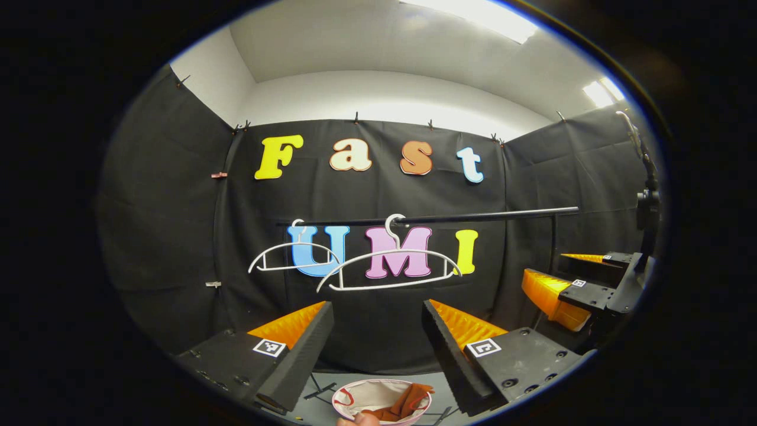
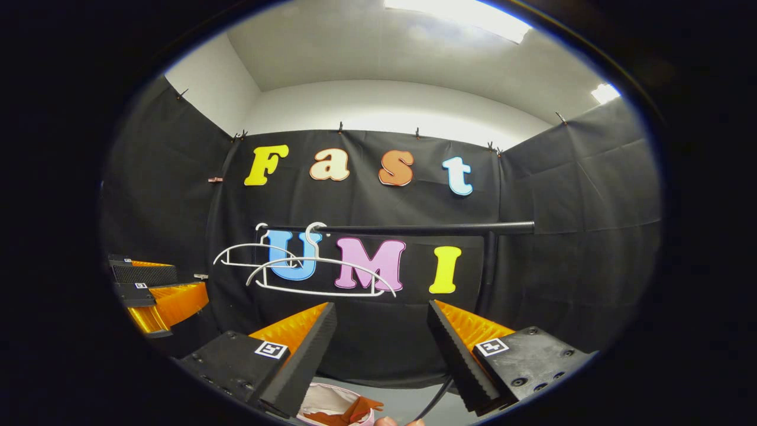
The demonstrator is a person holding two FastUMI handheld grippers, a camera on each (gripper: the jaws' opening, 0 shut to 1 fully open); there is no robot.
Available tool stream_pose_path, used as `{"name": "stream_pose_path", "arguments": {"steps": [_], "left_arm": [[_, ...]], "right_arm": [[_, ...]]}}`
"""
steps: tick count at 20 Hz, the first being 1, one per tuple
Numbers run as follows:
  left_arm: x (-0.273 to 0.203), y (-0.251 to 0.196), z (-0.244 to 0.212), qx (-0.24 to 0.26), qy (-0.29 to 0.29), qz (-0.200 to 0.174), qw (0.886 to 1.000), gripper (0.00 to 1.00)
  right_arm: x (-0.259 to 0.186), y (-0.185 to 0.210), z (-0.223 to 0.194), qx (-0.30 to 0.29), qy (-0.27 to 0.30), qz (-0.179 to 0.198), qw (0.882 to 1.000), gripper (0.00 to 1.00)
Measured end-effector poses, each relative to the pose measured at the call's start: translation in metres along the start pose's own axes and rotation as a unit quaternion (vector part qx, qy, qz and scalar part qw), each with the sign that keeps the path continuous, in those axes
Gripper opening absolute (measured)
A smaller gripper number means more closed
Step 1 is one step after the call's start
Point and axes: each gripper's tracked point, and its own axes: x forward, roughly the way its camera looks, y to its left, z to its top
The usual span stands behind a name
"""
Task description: Grasp the clothes on the hanger with both hands and then place them into the laundry hamper below.
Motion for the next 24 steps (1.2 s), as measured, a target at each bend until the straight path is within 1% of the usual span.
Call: {"name": "stream_pose_path", "arguments": {"steps": [1,3,4,5,6,7,8,9,10,13,16,19,20,24], "left_arm": [[0.001,-0.001,-0.001,-0.001,0.000,-0.002,1.000,0.92],[0.001,0.000,0.003,-0.007,-0.012,-0.003,1.000,0.92],[0.001,-0.001,0.003,-0.008,-0.017,-0.004,1.000,0.95],[0.002,0.004,0.006,-0.003,-0.026,0.006,1.000,0.92],[0.001,0.006,0.008,0.008,-0.037,0.012,0.999,0.95],[0.000,0.006,0.008,0.019,-0.042,0.016,0.999,0.92],[0.000,0.004,0.005,0.027,-0.041,0.016,0.999,0.92],[-0.002,0.001,0.000,0.030,-0.035,0.013,0.999,0.98],[-0.003,0.001,-0.002,0.029,-0.032,0.015,0.999,0.95],[-0.005,0.005,0.003,0.020,-0.035,0.021,0.999,0.96],[-0.005,0.005,0.003,0.024,-0.030,0.020,0.999,0.96],[-0.004,0.004,-0.002,0.017,-0.016,0.015,1.000,0.97],[-0.003,0.004,-0.002,0.014,-0.013,0.015,1.000,0.97],[-0.005,0.005,-0.003,0.015,-0.012,0.017,1.000,0.97]], "right_arm": [[0.000,0.001,0.000,0.001,0.001,0.001,1.000,0.99],[-0.001,0.000,0.001,0.004,0.001,-0.001,1.000,0.99],[-0.001,0.000,0.001,0.004,0.001,-0.002,1.000,0.99],[-0.001,0.000,0.000,0.003,0.002,-0.004,1.000,0.99],[-0.001,0.001,-0.001,0.004,0.001,-0.004,1.000,0.96],[-0.001,0.002,-0.001,0.005,0.000,-0.004,1.000,0.99],[-0.001,0.001,0.000,0.007,-0.002,-0.006,1.000,0.99],[-0.002,-0.001,0.002,0.013,-0.005,-0.009,1.000,0.99],[-0.002,-0.001,0.000,0.018,-0.004,-0.011,1.000,0.99],[-0.002,-0.004,-0.006,0.022,0.003,-0.014,1.000,0.98],[-0.005,-0.010,-0.007,0.012,0.003,-0.023,1.000,0.99],[-0.007,-0.004,-0.005,0.005,0.000,-0.018,1.000,1.00],[-0.008,-0.001,-0.005,0.005,0.000,-0.015,1.000,0.98],[-0.011,0.005,-0.003,-0.003,-0.003,-0.007,1.000,0.98]]}}
